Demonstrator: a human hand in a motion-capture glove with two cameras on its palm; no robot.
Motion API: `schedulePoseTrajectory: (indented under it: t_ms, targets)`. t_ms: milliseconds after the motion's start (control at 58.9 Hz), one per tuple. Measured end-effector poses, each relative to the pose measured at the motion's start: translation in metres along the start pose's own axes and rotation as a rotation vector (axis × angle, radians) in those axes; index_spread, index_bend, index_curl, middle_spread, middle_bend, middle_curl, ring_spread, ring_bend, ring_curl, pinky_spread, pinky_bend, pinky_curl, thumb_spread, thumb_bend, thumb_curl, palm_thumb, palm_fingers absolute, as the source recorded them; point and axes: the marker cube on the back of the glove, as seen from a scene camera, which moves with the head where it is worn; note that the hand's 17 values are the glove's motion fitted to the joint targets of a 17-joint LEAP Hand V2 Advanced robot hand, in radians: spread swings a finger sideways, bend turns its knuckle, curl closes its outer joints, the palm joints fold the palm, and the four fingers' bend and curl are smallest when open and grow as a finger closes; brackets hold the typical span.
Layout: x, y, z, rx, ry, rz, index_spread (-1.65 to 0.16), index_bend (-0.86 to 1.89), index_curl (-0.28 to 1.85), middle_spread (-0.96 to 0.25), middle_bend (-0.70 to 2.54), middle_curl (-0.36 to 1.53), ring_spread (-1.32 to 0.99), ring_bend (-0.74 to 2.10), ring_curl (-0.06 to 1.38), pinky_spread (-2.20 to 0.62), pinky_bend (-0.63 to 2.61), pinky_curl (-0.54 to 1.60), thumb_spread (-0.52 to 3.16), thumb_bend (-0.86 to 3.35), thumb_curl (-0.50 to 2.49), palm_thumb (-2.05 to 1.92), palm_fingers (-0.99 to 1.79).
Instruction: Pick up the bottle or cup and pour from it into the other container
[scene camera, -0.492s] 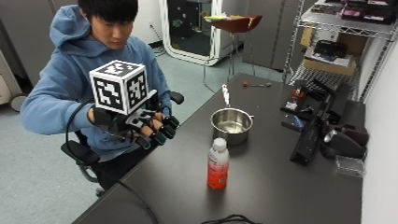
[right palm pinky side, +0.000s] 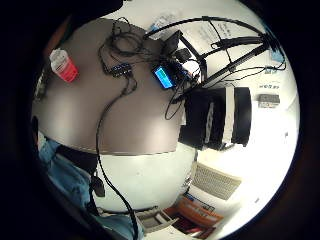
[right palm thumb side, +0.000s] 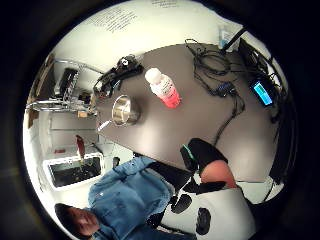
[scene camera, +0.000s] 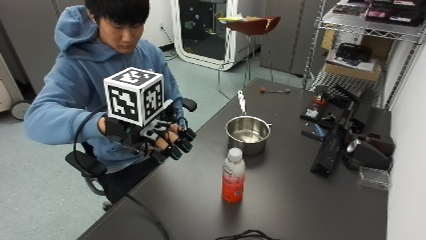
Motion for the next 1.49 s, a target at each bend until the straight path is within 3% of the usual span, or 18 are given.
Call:
schedulePoseTrajectory:
  t_ms: [526, 1137, 1493]
  targets:
    - [0.011, -0.029, 0.015, -0.014, -0.043, -0.017, -0.38, 0.14, 0.23, 0.0, 0.19, 0.29, 0.07, 0.37, 0.25, 0.23, 0.59, 0.24, 0.87, -0.03, 0.34, 0.7, 0.15]
    - [0.006, -0.061, 0.099, 0.305, -0.545, -0.15, -0.36, 0.14, 0.24, 0.02, 0.19, 0.31, 0.07, 0.4, 0.28, 0.23, 0.63, 0.27, 0.86, -0.03, 0.35, 0.68, 0.08]
    - [-0.025, -0.085, 0.146, 0.321, -0.884, -0.18, -0.35, 0.13, 0.22, 0.03, 0.2, 0.32, 0.07, 0.42, 0.29, 0.24, 0.66, 0.28, 0.85, -0.03, 0.35, 0.66, 0.06]
